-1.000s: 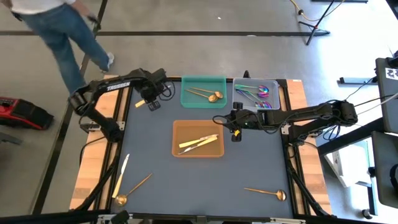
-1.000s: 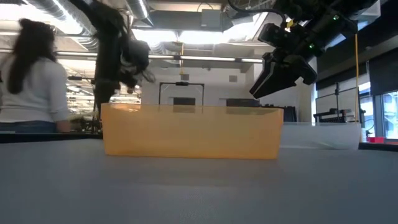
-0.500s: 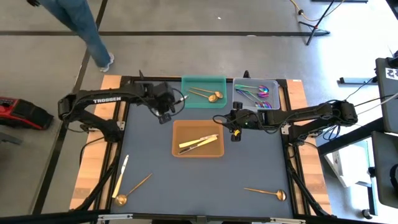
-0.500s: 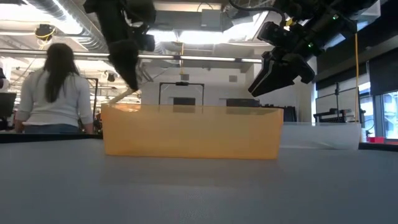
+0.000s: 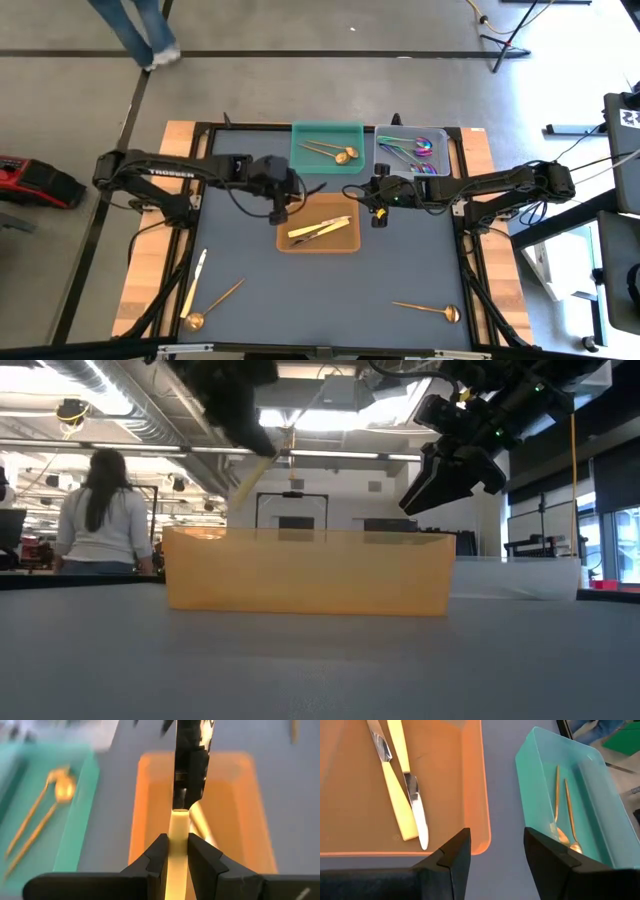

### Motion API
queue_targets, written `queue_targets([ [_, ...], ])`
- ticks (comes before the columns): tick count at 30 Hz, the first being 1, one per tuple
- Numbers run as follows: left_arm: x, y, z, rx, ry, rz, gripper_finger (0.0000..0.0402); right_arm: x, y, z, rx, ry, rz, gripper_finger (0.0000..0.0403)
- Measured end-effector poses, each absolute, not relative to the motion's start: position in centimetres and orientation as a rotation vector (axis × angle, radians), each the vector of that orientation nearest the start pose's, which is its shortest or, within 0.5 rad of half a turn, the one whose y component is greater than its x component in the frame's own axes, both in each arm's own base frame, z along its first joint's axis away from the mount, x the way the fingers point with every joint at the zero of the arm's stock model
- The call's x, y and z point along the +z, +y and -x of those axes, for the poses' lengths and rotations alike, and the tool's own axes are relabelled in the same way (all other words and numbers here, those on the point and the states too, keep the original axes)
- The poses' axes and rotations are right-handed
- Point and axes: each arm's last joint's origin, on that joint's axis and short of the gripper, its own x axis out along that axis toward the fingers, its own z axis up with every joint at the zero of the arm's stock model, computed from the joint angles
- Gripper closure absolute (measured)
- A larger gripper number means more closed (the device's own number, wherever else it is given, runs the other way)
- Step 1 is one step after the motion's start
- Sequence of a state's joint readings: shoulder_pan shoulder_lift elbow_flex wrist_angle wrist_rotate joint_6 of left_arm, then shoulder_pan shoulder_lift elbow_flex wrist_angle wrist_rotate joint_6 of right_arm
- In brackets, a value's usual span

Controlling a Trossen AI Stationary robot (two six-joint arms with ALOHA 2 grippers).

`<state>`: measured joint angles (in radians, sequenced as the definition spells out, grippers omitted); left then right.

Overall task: Sort silverware by color (type)
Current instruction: Put the yellow knife into the orange bin

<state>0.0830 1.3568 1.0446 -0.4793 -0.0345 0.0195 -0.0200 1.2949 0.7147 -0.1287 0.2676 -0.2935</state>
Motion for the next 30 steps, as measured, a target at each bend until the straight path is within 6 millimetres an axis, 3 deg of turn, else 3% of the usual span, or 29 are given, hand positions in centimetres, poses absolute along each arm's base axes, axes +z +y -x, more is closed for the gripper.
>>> queue_targets([
  [5,26.6,1.0,-29.6,0.048,0.772,-0.036,0.0346,21.1,-1.3,-25.8,-0.17,0.745,0.367,0.0231],
  [14,22.1,-0.3,-31.9,0.011,0.925,-0.051,0.0332,20.9,-1.3,-25.7,-0.166,0.767,0.369,0.0231],
  [19,20.8,-0.4,-32.5,0.02,0.954,-0.037,0.0311,20.9,-1.3,-25.7,-0.166,0.765,0.369,0.0231],
  [24,21.1,-0.3,-32.3,0.063,0.969,-0.006,0.0279,21.0,-1.3,-25.7,-0.166,0.765,0.371,0.0231],
  [30,24.3,-1.1,-30.8,0.139,1.119,0.119,0.0272,21.1,-1.3,-25.8,-0.167,0.747,0.374,0.0231],
])
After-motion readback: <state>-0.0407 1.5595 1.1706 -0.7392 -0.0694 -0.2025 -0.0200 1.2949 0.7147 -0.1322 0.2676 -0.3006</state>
